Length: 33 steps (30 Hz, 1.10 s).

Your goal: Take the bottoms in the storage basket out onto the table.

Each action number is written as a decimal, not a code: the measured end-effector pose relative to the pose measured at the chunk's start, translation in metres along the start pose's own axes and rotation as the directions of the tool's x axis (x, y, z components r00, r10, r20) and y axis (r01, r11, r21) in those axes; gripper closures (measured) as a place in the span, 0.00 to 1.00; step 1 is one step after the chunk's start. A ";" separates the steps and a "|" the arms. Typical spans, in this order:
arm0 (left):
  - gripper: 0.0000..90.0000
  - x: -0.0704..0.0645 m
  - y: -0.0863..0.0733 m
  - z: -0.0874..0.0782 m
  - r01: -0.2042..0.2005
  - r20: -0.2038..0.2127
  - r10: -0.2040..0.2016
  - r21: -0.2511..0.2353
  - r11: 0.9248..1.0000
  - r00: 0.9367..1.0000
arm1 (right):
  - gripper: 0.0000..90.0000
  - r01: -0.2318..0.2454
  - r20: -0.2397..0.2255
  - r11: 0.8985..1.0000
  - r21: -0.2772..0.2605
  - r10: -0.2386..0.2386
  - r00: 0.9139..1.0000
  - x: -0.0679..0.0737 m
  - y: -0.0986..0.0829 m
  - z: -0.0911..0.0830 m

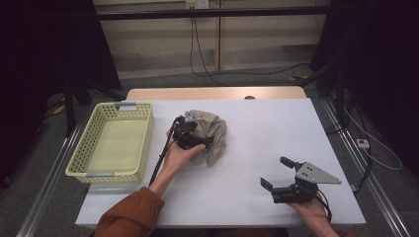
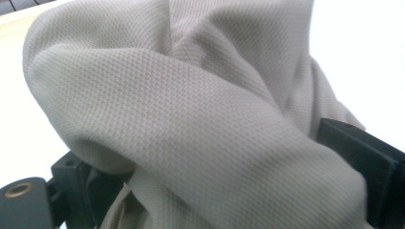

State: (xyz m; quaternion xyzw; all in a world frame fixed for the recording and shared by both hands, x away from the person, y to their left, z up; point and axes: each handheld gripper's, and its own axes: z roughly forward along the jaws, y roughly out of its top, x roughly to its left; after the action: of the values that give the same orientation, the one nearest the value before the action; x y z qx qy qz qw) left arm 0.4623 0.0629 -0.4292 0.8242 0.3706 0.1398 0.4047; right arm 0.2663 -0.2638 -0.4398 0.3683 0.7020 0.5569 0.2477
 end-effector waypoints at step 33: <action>0.06 -0.013 0.013 -0.037 -0.059 -0.009 0.059 -0.145 0.988 0.998 | 0.00 -0.005 0.000 1.000 0.002 0.005 1.000 0.000 0.000 -0.001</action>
State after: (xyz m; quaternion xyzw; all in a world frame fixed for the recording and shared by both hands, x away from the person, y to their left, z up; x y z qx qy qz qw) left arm 0.4402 0.0693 -0.3946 0.8029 0.3359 0.1801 0.4583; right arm 0.2658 -0.2647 -0.4401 0.3704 0.7017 0.5567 0.2460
